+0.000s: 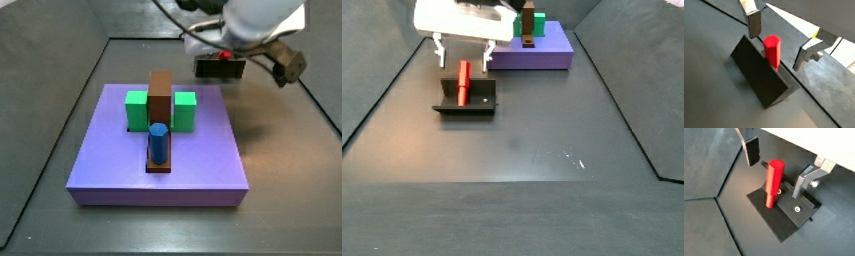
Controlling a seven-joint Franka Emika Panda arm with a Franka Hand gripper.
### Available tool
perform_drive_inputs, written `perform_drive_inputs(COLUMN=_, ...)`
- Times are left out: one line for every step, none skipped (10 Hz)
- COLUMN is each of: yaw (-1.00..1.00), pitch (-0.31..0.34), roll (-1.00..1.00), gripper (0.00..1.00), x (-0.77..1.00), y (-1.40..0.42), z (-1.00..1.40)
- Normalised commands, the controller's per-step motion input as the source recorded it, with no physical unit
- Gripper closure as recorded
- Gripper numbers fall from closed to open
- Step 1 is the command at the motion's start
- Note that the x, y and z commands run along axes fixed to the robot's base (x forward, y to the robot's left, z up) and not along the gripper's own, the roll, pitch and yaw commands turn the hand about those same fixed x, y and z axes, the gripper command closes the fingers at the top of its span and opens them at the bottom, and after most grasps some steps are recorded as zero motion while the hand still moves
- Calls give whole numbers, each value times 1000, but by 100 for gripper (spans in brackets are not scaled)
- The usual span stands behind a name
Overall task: Pick up the red object. Move up. Place the red object on the fixture. Regrasp the red object. Move to above the board. Insert the red object.
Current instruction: Regrasp the red object.
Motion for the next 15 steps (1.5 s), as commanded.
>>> perform_drive_inputs(yaw=-14, pitch=37, roll=220, gripper=0, x=0, y=0, z=-271)
perform_drive_inputs(yaw=0, pitch=34, roll=0, gripper=0, x=0, y=0, z=-60)
perform_drive_inputs(yaw=0, pitch=51, roll=0, gripper=0, x=0, y=0, z=9)
perform_drive_inputs(yaw=0, pitch=86, roll=114, gripper=0, x=0, y=0, z=43)
perform_drive_inputs(yaw=0, pitch=191, roll=186, gripper=0, x=31, y=0, z=80)
perform_drive_inputs(yaw=-26, pitch=163, roll=177, gripper=0, x=63, y=0, z=20)
perform_drive_inputs(yaw=-69, pitch=106, roll=200, gripper=0, x=0, y=0, z=0)
perform_drive_inputs(yaw=-43, pitch=3, roll=103, gripper=0, x=0, y=0, z=-43)
perform_drive_inputs(yaw=-49, pitch=69, roll=163, gripper=0, x=0, y=0, z=0)
perform_drive_inputs(yaw=-34, pitch=54, roll=126, gripper=0, x=0, y=0, z=0)
perform_drive_inputs(yaw=-14, pitch=34, roll=83, gripper=0, x=0, y=0, z=0)
perform_drive_inputs(yaw=0, pitch=0, roll=0, gripper=0, x=0, y=0, z=0)
perform_drive_inputs(yaw=0, pitch=0, roll=0, gripper=100, x=0, y=0, z=0)
perform_drive_inputs(yaw=0, pitch=0, roll=0, gripper=100, x=0, y=0, z=0)
perform_drive_inputs(yaw=0, pitch=0, roll=0, gripper=100, x=0, y=0, z=0)
